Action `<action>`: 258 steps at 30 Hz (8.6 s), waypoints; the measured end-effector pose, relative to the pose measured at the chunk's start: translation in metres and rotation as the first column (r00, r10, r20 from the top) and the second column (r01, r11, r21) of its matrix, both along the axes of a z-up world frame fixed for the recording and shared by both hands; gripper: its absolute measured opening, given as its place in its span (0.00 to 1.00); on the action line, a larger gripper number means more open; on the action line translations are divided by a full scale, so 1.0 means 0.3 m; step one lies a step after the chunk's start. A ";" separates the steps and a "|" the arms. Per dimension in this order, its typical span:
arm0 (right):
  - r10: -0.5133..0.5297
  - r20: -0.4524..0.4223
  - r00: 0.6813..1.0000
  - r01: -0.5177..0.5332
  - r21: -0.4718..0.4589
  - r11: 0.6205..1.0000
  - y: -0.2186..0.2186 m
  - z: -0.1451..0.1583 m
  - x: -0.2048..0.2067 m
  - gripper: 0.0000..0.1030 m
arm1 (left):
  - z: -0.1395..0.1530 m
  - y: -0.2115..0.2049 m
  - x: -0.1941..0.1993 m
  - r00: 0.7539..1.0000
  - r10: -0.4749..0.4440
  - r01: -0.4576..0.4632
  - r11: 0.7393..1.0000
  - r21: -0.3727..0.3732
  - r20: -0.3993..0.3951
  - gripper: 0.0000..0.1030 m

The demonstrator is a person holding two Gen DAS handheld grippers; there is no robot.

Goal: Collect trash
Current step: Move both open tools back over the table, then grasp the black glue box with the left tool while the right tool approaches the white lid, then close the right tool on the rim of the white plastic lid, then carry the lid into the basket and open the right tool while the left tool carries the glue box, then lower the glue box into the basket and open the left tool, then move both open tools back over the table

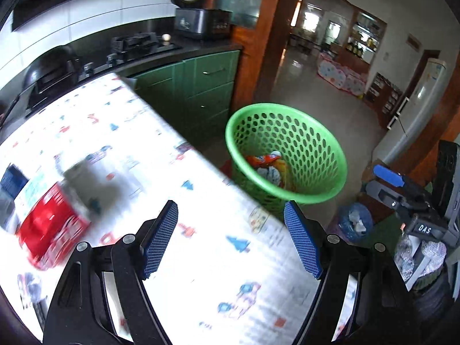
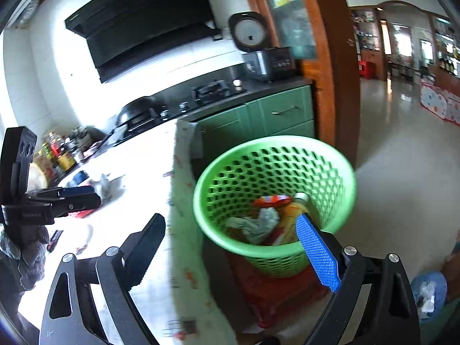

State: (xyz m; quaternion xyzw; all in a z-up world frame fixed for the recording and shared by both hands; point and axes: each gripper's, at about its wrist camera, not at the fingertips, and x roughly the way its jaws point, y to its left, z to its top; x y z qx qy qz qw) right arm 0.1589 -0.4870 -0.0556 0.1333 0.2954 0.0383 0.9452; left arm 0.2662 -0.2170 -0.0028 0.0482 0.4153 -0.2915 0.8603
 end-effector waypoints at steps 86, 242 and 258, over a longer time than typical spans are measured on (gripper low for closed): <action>0.577 -0.263 0.774 -0.624 -0.154 0.766 1.195 -0.123 0.347 0.92 | -0.252 1.059 -0.070 0.909 0.412 -0.400 0.903 0.158 -0.055 0.44; 0.110 -0.080 0.991 -0.116 -0.074 0.991 0.201 -0.004 0.089 0.90 | 0.030 0.178 0.010 0.990 0.014 -0.032 0.991 0.130 0.138 0.59; 0.271 -0.092 0.958 -0.280 -0.117 0.953 0.526 0.056 0.169 0.90 | -0.009 0.656 -0.029 0.984 0.053 -0.089 0.973 0.213 0.168 0.78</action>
